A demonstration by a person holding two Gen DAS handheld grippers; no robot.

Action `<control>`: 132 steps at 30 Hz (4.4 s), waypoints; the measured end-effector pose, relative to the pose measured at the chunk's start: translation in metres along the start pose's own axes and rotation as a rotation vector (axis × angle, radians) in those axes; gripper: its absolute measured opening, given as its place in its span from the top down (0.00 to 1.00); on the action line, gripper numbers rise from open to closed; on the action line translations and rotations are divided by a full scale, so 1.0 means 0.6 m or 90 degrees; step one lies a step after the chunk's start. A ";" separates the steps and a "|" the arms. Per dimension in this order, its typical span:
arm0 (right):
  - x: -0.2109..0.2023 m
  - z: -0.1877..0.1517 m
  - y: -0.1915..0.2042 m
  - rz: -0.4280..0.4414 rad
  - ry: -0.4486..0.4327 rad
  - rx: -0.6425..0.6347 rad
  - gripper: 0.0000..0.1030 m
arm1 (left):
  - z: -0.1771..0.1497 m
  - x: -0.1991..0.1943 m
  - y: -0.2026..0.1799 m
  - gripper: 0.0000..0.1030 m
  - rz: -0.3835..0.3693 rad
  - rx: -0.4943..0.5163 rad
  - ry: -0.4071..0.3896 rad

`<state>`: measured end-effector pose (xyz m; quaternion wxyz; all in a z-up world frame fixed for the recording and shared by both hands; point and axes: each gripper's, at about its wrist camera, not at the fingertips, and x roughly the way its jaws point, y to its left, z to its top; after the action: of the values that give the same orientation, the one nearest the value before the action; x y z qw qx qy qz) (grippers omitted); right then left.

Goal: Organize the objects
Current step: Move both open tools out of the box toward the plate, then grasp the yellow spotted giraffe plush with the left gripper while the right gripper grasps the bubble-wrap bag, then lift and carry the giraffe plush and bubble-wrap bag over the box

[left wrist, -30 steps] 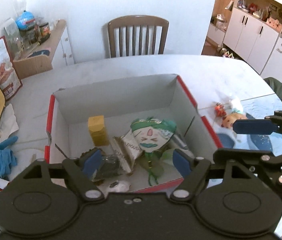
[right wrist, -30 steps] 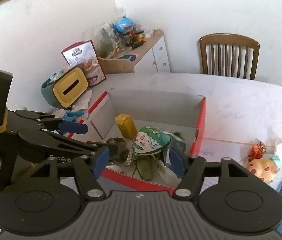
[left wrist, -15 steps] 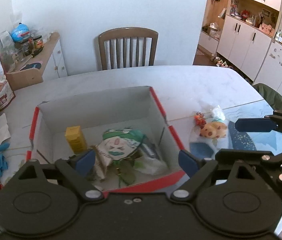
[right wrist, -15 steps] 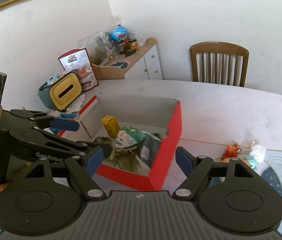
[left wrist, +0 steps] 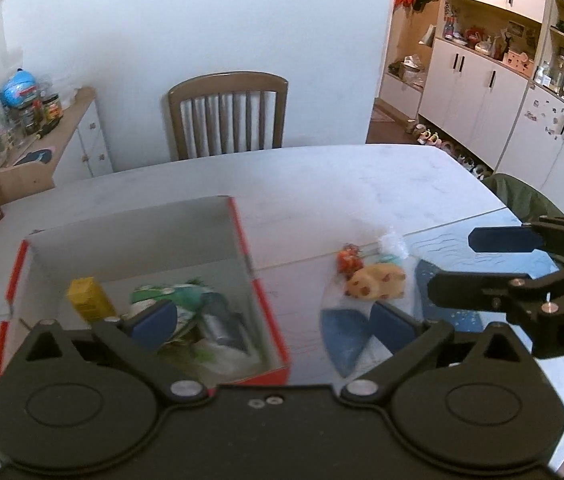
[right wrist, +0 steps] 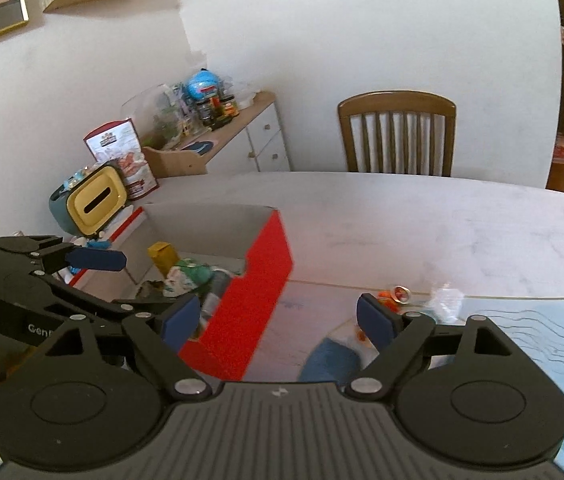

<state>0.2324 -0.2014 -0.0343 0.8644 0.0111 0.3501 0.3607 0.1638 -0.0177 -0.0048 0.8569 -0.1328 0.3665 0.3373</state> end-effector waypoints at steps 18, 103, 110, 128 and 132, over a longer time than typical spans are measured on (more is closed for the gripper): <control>-0.031 -0.025 -0.199 -0.055 -0.007 0.043 0.06 | 0.004 0.075 -0.148 0.00 -0.010 -0.007 -0.019; 0.148 0.035 -0.258 -0.065 0.104 0.106 0.68 | 0.027 0.207 -0.169 0.33 -0.015 -0.069 0.019; 0.104 0.051 -0.219 -0.049 0.091 0.089 0.68 | 0.035 0.166 -0.154 0.33 -0.007 -0.079 0.009; 0.065 0.058 -0.068 -0.018 0.076 0.050 0.68 | 0.028 0.056 -0.042 0.33 0.010 -0.114 -0.018; 0.067 0.059 -0.030 -0.010 0.072 0.048 0.68 | 0.025 0.037 -0.004 0.33 0.011 -0.119 -0.018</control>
<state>0.2853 -0.1812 -0.0363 0.8453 0.0205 0.4116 0.3402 0.1847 -0.0017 -0.0101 0.8429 -0.2043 0.3221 0.3795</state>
